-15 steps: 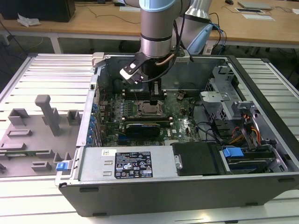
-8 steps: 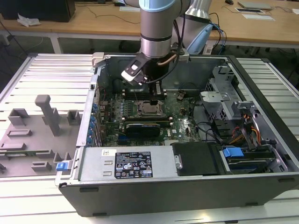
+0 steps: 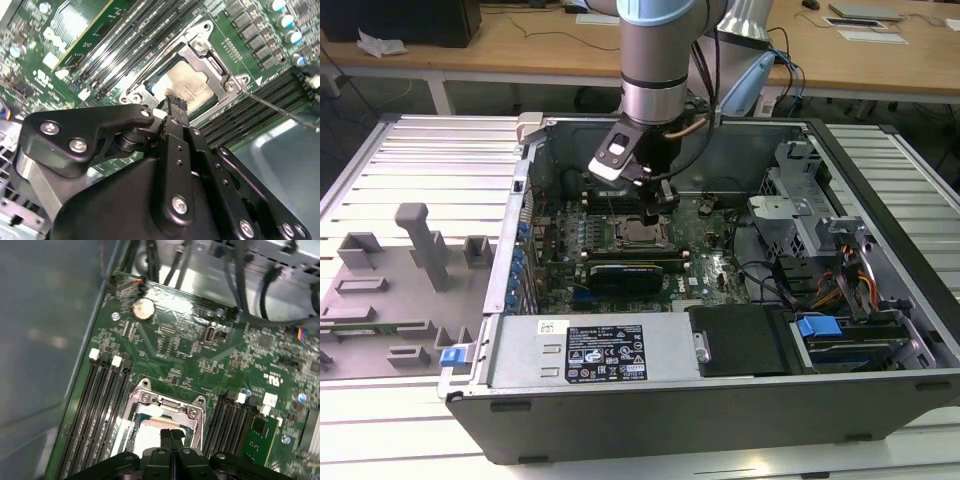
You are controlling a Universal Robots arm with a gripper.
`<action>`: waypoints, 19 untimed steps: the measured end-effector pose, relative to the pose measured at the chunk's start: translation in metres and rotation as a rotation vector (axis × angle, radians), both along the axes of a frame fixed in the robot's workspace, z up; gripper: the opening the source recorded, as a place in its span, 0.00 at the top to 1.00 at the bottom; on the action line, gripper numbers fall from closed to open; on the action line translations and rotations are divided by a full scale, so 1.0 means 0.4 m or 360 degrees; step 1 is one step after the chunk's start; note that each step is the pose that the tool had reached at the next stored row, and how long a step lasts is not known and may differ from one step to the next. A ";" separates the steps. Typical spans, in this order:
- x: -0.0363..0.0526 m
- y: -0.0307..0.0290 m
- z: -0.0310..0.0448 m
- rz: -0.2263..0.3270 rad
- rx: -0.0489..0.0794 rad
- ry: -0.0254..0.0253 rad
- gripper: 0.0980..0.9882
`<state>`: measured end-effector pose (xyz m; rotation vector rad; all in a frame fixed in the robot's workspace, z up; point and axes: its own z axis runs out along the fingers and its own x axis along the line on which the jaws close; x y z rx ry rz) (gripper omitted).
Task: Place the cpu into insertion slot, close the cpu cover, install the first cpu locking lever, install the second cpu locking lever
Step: 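Close the cpu cover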
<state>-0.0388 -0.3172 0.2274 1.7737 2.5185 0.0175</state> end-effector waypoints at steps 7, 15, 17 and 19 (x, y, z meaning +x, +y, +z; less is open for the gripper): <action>0.000 0.000 0.000 0.0307 -0.0018 0.00000 0.99; 0.000 0.000 0.000 0.0542 -0.0032 0.00000 0.99; 0.000 0.000 0.000 0.0608 -0.0037 0.00001 0.99; 0.000 0.000 0.000 0.0674 -0.0041 0.00002 0.99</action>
